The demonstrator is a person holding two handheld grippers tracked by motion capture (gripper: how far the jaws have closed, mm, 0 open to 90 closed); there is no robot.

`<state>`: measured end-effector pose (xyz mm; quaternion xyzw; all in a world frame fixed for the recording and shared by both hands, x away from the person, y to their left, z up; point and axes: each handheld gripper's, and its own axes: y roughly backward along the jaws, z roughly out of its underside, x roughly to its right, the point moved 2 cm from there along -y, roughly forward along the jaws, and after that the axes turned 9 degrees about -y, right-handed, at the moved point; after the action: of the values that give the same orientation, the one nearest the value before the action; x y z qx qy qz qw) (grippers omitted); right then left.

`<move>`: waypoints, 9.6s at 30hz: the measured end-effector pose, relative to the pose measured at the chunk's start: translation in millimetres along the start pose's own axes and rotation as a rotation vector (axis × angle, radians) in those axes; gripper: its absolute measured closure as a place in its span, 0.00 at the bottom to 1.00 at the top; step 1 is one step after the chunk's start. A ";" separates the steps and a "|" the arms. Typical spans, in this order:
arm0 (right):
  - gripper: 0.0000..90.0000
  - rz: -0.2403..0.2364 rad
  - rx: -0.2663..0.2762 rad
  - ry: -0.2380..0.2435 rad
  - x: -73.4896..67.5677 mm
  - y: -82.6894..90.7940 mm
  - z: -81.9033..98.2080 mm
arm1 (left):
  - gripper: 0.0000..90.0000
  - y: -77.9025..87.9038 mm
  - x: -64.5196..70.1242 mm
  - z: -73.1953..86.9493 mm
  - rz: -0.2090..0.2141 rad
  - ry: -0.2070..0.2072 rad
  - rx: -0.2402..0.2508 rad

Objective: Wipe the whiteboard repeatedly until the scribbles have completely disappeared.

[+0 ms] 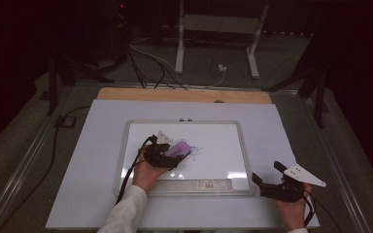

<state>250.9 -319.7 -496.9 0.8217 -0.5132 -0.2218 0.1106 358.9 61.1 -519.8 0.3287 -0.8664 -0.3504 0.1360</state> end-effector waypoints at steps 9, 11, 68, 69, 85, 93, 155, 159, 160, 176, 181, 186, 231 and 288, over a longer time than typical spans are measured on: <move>0.00 0.008 0.000 -0.005 1.4 2.1 0.3 | 0.46 -2.6 1.8 -1.3 -0.019 -0.001 -0.021; 0.00 0.006 0.001 -0.008 0.7 1.4 0.4 | 0.46 -0.5 0.1 -2.2 -0.022 0.011 -0.002; 0.00 -0.002 -0.012 0.003 -0.5 -0.3 1.0 | 0.46 -14.9 -33.2 -17.8 -0.135 0.066 -0.100; 0.00 -0.003 -0.012 0.004 -0.5 -0.4 0.9 | 0.46 -15.5 -29.5 -18.7 -0.126 0.055 -0.100; 0.00 -0.001 -0.012 0.001 0.4 0.0 0.7 | 0.46 -23.5 -46.8 -26.1 -0.175 0.113 -0.108; 0.00 -0.002 -0.012 0.001 0.0 -0.1 0.8 | 0.46 -26.0 -20.3 -31.1 -0.103 -0.016 -0.121; 0.00 -0.003 -0.015 0.004 0.0 -0.5 1.0 | 0.46 -25.6 -4.0 -31.4 -0.056 -0.015 -0.142; 0.00 -0.004 -0.018 0.006 -1.1 -1.3 1.2 | 0.46 -23.5 12.6 -30.2 -0.036 -0.061 -0.146; 0.00 -0.004 -0.018 0.006 -1.3 -1.3 1.2 | 0.46 -23.0 16.6 -30.0 -0.027 -0.074 -0.147; 0.00 -0.002 -0.017 0.004 0.1 -0.2 1.2 | 0.46 -22.9 -6.0 -29.2 -0.105 -0.011 -0.155; 0.00 -0.002 -0.017 0.004 0.0 -0.4 1.1 | 0.46 -20.9 3.7 -28.2 -0.083 -0.040 -0.159; 0.00 -0.003 -0.021 0.006 -1.2 -1.3 1.4 | 0.46 -20.0 22.3 -27.3 -0.032 -0.080 -0.152; 0.00 -0.003 -0.023 0.007 -0.6 -1.6 1.6 | 0.46 -30.1 36.2 -35.6 0.000 -0.120 -0.142; 0.00 -0.002 -0.028 0.008 -0.7 -2.2 1.9 | 0.46 -52.2 36.8 -60.7 -0.047 -0.167 -0.192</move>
<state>251.5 -318.0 -499.3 0.8216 -0.5087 -0.2256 0.1238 384.4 -22.8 -512.4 0.3041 -0.8292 -0.4611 0.0859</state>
